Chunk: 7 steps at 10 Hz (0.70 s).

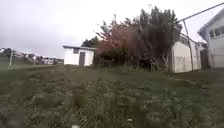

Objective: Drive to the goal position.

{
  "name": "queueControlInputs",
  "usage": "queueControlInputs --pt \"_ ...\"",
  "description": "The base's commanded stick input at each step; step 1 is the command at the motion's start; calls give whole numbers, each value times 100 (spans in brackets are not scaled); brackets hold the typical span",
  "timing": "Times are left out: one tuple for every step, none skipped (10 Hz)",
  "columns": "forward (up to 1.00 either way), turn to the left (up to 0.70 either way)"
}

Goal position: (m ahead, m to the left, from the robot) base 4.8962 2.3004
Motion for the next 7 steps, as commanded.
queueControlInputs --pt "70 0" --pt "70 0" --pt "70 0" --pt "70 1" --pt "70 10" --pt "70 14" --pt "70 14"
